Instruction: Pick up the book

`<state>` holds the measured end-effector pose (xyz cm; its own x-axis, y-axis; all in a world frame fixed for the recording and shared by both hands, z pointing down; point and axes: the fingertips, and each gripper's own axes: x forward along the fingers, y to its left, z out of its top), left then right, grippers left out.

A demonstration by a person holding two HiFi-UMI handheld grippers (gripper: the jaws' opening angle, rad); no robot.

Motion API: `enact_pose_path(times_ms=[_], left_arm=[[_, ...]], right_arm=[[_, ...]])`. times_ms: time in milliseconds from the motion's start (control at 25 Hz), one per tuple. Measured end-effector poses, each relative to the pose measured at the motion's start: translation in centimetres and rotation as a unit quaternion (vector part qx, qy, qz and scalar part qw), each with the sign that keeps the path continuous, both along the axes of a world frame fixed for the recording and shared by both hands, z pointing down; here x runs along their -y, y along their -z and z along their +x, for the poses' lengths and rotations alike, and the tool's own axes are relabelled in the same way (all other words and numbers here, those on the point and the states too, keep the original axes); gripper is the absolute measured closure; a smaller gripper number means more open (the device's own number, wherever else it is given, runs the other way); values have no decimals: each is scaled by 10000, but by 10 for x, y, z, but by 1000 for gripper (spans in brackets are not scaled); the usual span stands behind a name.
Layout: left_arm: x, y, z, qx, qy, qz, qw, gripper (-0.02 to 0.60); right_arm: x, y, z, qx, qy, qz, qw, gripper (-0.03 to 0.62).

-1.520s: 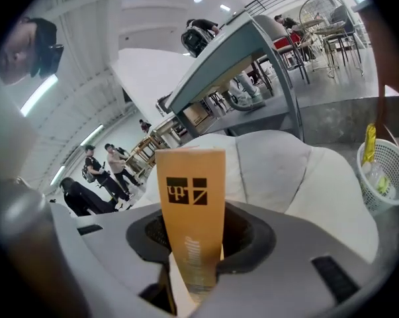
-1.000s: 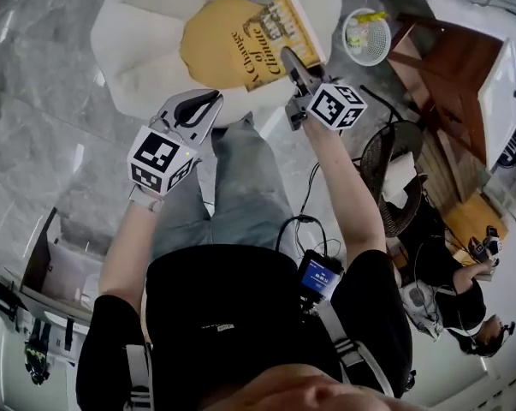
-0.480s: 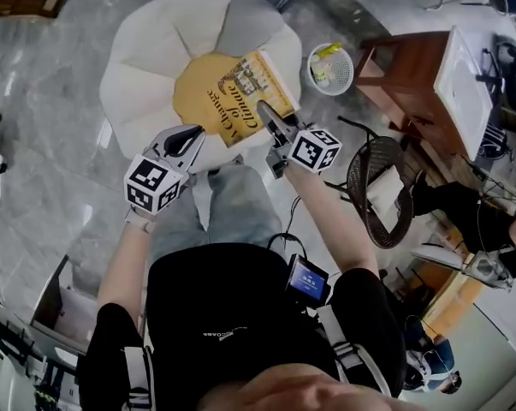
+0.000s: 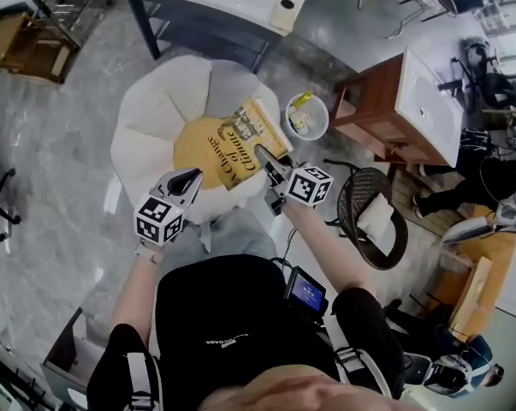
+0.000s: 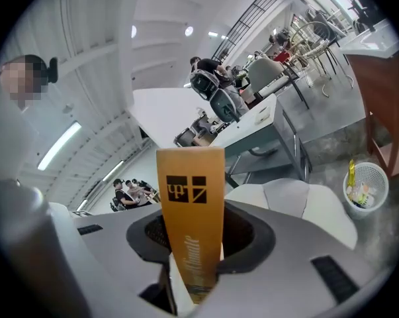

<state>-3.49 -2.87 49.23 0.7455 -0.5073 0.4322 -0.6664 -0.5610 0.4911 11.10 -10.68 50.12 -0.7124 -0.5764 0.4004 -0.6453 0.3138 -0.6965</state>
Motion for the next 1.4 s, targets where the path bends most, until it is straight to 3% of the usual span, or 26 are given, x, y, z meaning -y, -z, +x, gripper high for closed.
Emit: enact_pose_path(times_ms=[600, 1000, 1400], left_arm=[[16, 109, 0, -59, 79, 416, 9991, 565], [22, 157, -10, -235, 186, 606, 9977, 565], [14, 189, -9, -360, 240, 744, 9963, 565]], right_arm=[[0, 132, -8, 496, -202, 457, 9975, 433], [0, 186, -10, 1047, -431, 765, 9906, 433], [-10, 226, -7, 1266, -357, 1131, 9848, 433]])
